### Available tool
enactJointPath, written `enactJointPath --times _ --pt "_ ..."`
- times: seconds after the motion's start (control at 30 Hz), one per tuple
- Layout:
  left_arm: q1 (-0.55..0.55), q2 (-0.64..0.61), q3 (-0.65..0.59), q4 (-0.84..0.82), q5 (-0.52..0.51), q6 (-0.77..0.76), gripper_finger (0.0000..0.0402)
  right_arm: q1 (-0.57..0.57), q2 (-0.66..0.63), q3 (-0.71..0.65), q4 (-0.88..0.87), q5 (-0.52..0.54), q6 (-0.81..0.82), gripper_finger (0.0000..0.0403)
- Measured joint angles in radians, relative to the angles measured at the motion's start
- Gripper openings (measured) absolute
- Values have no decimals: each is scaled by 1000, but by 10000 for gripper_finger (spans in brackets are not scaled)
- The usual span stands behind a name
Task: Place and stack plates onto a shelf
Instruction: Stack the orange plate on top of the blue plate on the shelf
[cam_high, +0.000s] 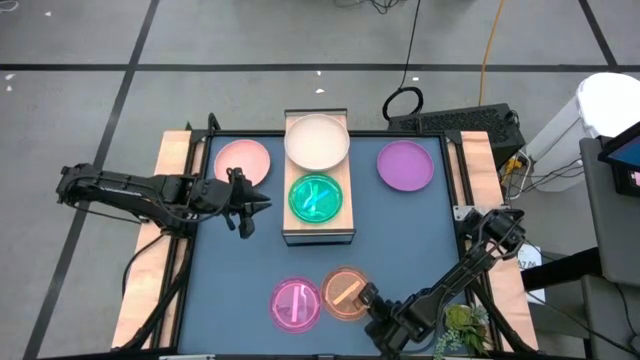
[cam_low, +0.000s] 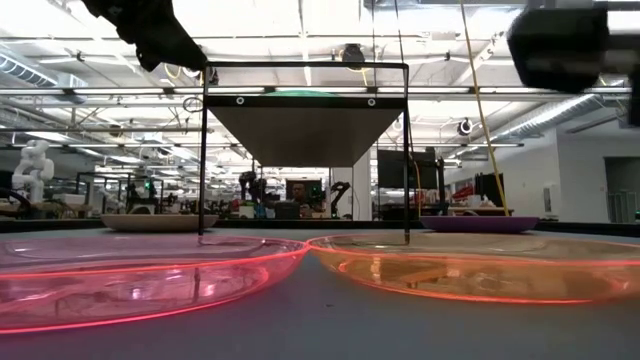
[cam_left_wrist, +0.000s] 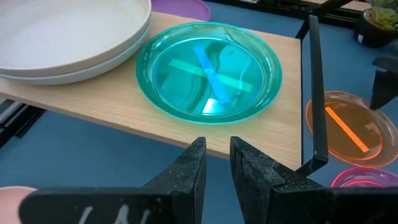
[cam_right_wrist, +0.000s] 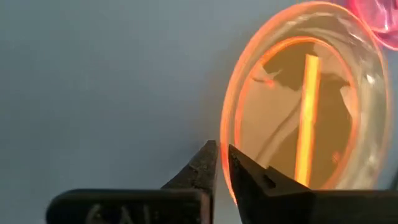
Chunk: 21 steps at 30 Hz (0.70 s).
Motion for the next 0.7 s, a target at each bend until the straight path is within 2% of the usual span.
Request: enactJointPath --times 0.2,0.53,0.7 --pt "-1 0 0 -2 0 -1 78 1 -7 -69 105 -6 -21 18" --pt "0 0 0 -2 0 -2 78 1 -9 -74 107 15 -25 17" --pt "0 0 0 -2 0 -3 78 1 -8 -74 107 16 -25 3"
